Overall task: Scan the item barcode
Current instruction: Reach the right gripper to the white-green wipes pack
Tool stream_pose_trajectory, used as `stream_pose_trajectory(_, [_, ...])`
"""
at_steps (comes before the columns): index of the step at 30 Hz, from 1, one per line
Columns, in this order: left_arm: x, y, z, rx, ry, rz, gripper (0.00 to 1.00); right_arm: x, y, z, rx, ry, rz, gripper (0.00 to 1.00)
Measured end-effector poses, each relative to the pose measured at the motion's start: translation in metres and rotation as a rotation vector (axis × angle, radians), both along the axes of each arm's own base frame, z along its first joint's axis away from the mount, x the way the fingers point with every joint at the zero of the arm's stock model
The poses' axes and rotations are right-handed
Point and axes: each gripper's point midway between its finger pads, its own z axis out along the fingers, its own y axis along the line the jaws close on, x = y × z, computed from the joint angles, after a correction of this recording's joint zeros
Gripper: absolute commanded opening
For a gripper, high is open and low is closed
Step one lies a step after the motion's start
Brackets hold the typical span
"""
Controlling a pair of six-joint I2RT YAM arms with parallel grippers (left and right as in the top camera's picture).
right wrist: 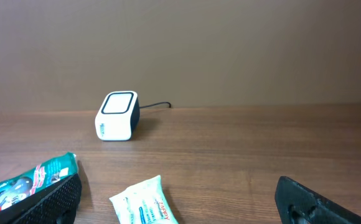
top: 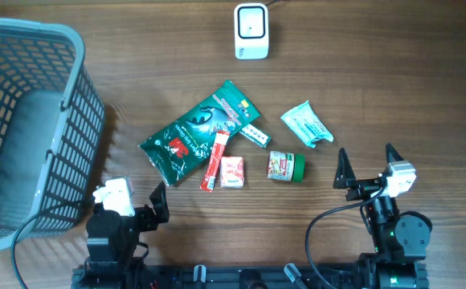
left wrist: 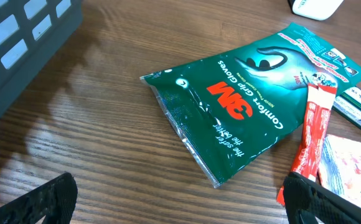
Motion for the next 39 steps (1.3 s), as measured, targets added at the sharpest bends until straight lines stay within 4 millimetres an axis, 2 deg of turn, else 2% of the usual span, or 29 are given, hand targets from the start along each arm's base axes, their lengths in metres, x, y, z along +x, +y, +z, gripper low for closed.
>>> stream_pose_trajectory(3, [0.0, 0.0, 0.0, 0.0, 0.0, 0.0, 1.0, 0.0, 0.0, 0.0, 0.024, 0.003, 0.0, 1.0])
stream_pose_trajectory(5, [0.0, 0.0, 0.0, 0.0, 0.0, 0.0, 1.0, 0.0, 0.0, 0.0, 0.122, 0.014, 0.0, 1.0])
stream_pose_trajectory(7, [0.0, 0.0, 0.0, 0.0, 0.0, 0.0, 1.0, -0.003, 0.008, 0.028, 0.325, -0.067, 0.065, 1.0])
stream_pose_trajectory(8, [0.0, 0.0, 0.0, 0.0, 0.0, -0.001, 1.0, -0.008, 0.019, 0.05, 0.358, -0.136, 0.147, 1.0])
stream_pose_trajectory(9, [0.0, 0.0, 0.0, 0.0, 0.0, 0.0, 1.0, -0.013, 0.028, 0.058, 0.379, -0.148, 0.209, 0.99])
stream_pose_trajectory(12, [0.0, 0.0, 0.0, 0.0, -0.001, 0.0, 1.0, -0.013, 0.038, 0.05, 0.425, 0.064, 0.233, 1.0])
stream_pose_trajectory(14, [0.001, 0.0, 0.001, 0.0, -0.003, 0.0, 1.0, -0.007, 0.038, 0.073, 0.396, 0.188, 0.206, 1.0])
stream_pose_trajectory(15, [0.0, 0.0, 0.0, 0.0, 0.002, 0.0, 1.0, 0.006, 0.038, 0.097, 0.37, 0.299, 0.189, 1.0])
stream_pose_trajectory(16, [0.0, 0.0, 0.0, 0.0, 0.002, 0.0, 1.0, 0.015, 0.037, 0.11, 0.36, 0.342, 0.182, 1.0])
stream_pose_trajectory(17, [0.001, 0.0, 0.0, 0.0, 0.0, 0.0, 1.0, 0.017, 0.037, 0.098, 0.358, 0.514, 0.159, 1.0])
stream_pose_trajectory(18, [0.0, 0.0, -0.001, 0.0, 0.004, 0.0, 1.0, 0.023, 0.038, 0.097, 0.355, 0.58, 0.156, 1.0])
stream_pose_trajectory(20, [0.0, 0.0, -0.001, 0.0, 0.004, 0.0, 1.0, 0.066, 0.043, 0.09, 0.371, 0.749, 0.176, 1.0])
stream_pose_trajectory(21, [0.0, 0.0, -0.001, 0.0, 0.005, 0.0, 1.0, 0.079, 0.054, 0.069, 0.414, 0.857, 0.234, 1.0])
stream_pose_trajectory(24, [0.0, 0.0, -0.001, 0.0, 0.004, 0.0, 1.0, 0.103, 0.075, 0.029, 0.546, 1.026, 0.334, 1.0])
stream_pose_trajectory(25, [0.0, 0.0, -0.001, 0.0, 0.005, 0.0, 1.0, 0.105, 0.081, 0.002, 0.611, 1.134, 0.338, 1.0])
stream_pose_trajectory(26, [0.0, 0.0, -0.001, 0.0, 0.005, 0.0, 1.0, 0.101, 0.083, -0.015, 0.674, 1.227, 0.31, 1.0])
stream_pose_trajectory(27, [0.0, 0.0, -0.001, 0.0, 0.005, -0.001, 1.0, 0.091, 0.084, -0.041, 0.764, 1.374, 0.242, 0.99])
stream_pose_trajectory(29, [0.0, 0.0, -0.001, 0.0, 0.005, 0.0, 1.0, 0.084, 0.084, -0.078, 0.841, 1.532, 0.128, 0.89])
stream_pose_trajectory(30, [0.0, 0.0, -0.001, 0.0, 0.005, 0.0, 1.0, 0.082, 0.081, -0.094, 0.851, 1.585, 0.043, 0.89])
stream_pose_trajectory(33, [0.0, 0.0, -0.001, 0.0, 0.005, -0.001, 1.0, 0.079, 0.064, -0.115, 0.824, 1.609, -0.182, 0.89])
stream_pose_trajectory(36, [0.0, 0.0, -0.001, 0.0, 0.005, 0.0, 1.0, 0.089, 0.043, -0.137, 0.784, 1.515, -0.386, 0.89])
stream_pose_trajectory(38, [0.0, 0.0, -0.001, 0.0, 0.005, -0.001, 1.0, 0.095, 0.042, -0.15, 0.773, 1.458, -0.408, 0.89])
stream_pose_trajectory(39, [0.0, 0.0, -0.001, 0.0, 0.005, 0.0, 1.0, 0.085, 0.044, -0.16, 0.767, 1.472, -0.434, 0.88])
